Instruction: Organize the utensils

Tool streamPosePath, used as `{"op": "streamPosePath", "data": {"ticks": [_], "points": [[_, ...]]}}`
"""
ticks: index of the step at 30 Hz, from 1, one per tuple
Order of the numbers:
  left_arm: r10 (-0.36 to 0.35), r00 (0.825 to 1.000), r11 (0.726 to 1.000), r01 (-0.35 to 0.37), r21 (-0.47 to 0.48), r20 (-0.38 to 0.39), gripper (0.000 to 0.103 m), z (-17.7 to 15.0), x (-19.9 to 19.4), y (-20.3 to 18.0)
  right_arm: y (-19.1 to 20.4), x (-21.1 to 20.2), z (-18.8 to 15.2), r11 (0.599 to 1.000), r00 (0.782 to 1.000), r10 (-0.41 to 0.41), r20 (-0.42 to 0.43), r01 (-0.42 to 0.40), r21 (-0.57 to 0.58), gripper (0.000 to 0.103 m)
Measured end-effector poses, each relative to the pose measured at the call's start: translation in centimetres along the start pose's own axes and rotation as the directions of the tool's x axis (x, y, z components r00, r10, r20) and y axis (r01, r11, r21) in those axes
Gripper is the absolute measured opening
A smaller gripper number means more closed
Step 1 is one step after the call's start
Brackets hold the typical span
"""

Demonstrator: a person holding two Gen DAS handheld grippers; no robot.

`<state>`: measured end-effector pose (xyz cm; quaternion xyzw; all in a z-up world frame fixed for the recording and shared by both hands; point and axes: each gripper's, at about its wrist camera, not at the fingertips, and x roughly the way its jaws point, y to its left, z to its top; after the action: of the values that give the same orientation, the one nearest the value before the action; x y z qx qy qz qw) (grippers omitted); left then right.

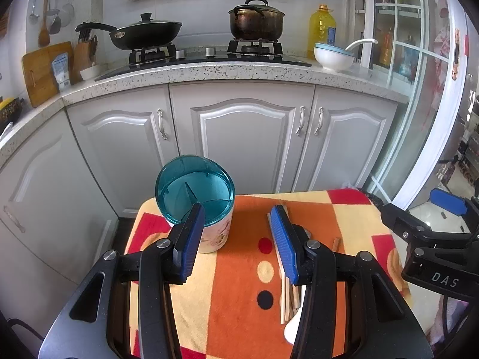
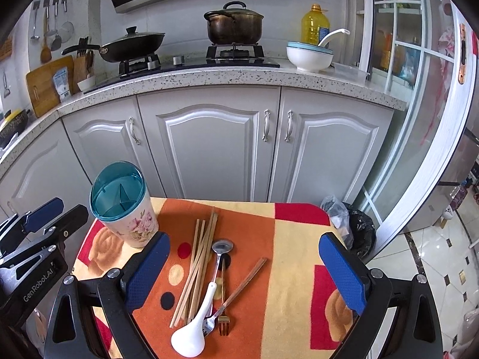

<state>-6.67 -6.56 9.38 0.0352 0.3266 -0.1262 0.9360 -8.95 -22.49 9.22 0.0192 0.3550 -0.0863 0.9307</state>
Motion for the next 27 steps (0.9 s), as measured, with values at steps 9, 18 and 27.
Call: {"op": "streamPosePath", "data": {"ticks": [9,18,27], "points": [[-0.002,1.000,1.000,0.002,-0.005,-0.003,0.046,-0.12,0.10,-0.06,0.34,-0.06,0.19,1.000,1.000,-0.009,0.002,0.009,-0.010,0.100],[-0.002,1.000,1.000,0.002,-0.020,-0.006,0.046,-0.27,0.25,0.20,0.52,-0.01,0.23,1.000,1.000,-0.002,-0.002,0.002,-0.006,0.100],[-0.001,1.000,1.000,0.001,-0.026,-0.012,0.046,-0.37,0.37,0.33,0.32,0.51,-0.05,0.999,0.999,0.049,-0.020,-0.049,0.012,0.100]]}}
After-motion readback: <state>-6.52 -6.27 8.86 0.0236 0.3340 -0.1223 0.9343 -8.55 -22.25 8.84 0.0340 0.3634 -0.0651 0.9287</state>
